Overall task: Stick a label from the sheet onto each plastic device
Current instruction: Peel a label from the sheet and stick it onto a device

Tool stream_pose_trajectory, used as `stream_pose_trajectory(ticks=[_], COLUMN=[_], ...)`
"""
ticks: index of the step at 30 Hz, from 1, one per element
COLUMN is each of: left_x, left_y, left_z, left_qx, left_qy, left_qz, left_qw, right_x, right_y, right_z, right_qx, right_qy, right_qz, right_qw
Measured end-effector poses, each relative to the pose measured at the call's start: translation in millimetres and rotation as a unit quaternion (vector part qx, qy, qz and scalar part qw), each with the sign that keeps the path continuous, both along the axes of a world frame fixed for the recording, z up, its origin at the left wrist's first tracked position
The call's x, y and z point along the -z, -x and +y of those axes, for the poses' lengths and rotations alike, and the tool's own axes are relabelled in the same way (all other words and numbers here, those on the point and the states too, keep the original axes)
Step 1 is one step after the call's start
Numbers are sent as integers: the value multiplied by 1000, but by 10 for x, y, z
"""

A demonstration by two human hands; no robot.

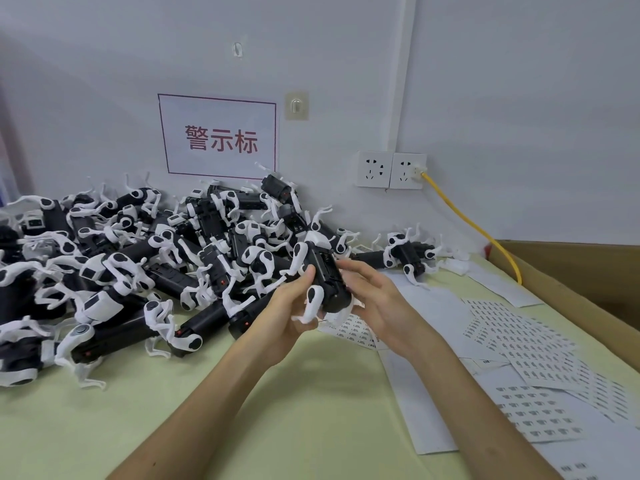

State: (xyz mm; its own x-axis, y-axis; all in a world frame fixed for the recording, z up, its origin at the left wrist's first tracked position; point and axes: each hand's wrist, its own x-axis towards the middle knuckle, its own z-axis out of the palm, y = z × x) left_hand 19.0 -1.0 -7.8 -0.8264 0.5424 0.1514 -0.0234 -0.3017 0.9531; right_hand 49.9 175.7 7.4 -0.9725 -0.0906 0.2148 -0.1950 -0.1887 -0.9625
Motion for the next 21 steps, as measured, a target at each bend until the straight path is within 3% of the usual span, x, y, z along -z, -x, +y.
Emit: stream_pose_trajectory(ticks=[3,5,7,8,11,14,21], left_x=[-1,-13,-40,-39,-40,-3,7], left_y=[15,22,5,10,27,82,82], left_z=[11,21,29,33,35,42,67], left_qx=[-59,-89,-106,-106,-126,-148,-162], left_qy=[-3,-10,-18,-22,-34,-31,-26], left_qz=[-46,-71,-81,-80,-88,-83,-86], left_qw=[997,993,991,991,987,985,983], right_x=[27,72,122,146,189,200,221], right_y=[53,80,71,67,57,67,67], right_z=[129,308,494,571,667,655,611], right_qx=[138,237,251,228,137,120,116], right_qy=[-95,-247,-380,-409,-467,-513,-502], right_qz=[-11,-2,-20,-42,-115,-135,-101], right_qw=[986,939,890,882,866,839,851])
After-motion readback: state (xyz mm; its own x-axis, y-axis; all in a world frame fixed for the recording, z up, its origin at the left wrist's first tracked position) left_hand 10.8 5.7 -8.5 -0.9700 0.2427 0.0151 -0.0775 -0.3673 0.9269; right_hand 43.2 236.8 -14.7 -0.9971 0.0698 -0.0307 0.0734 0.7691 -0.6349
